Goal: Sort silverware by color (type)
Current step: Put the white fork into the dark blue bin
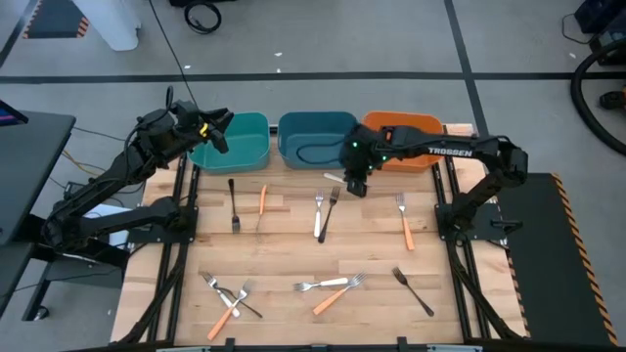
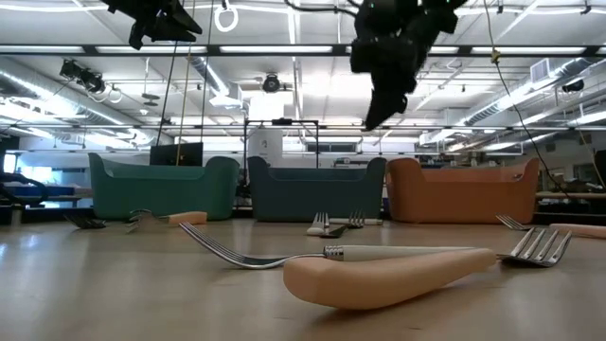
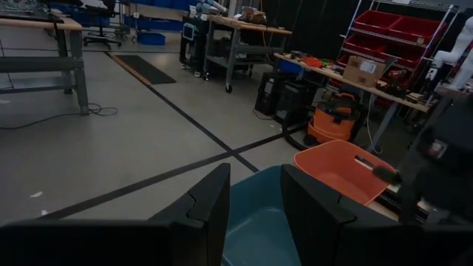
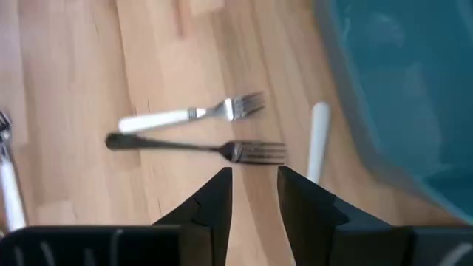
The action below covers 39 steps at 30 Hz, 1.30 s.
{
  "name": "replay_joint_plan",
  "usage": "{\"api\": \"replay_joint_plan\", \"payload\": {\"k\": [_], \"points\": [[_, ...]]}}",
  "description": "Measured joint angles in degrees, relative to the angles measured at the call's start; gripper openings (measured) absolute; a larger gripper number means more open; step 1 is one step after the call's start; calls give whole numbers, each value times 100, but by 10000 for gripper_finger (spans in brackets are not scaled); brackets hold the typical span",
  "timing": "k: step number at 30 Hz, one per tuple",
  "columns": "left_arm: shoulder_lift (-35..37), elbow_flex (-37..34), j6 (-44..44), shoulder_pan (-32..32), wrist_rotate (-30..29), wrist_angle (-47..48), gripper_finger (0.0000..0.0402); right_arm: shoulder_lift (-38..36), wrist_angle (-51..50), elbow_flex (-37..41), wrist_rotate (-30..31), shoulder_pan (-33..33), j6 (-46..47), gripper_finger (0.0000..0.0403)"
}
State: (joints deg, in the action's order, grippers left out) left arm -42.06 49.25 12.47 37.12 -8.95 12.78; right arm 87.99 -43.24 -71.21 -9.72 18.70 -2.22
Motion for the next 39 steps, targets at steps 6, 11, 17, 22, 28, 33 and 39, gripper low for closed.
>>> {"api": "replay_joint_plan", "payload": {"k": [6, 11, 17, 22, 28, 33, 39], "points": [[2, 0, -2, -1, 0, 0, 130, 0, 1079, 1155, -148, 0, -229, 117], [0, 0, -2, -1, 0, 0, 130, 2, 2076, 1693, 131, 5, -141, 117], [1, 0, -15, 0, 0, 1, 130, 2, 2403, 2125, 513, 91, -273, 117], [0, 0, -24, -2, 2, 0, 130, 2, 2776, 2398, 588, 209, -213, 117], [1, 0, -24, 0, 0, 1, 130, 2, 2824, 2438, 608, 291, -135, 117], [0, 0, -22, -2, 0, 3, 130, 156, 2882, 2440, 575, 286, -115, 116], [-21, 4, -7, -2, 0, 5, 130, 481, 3047, 2436, 715, 286, -77, 116]]}}
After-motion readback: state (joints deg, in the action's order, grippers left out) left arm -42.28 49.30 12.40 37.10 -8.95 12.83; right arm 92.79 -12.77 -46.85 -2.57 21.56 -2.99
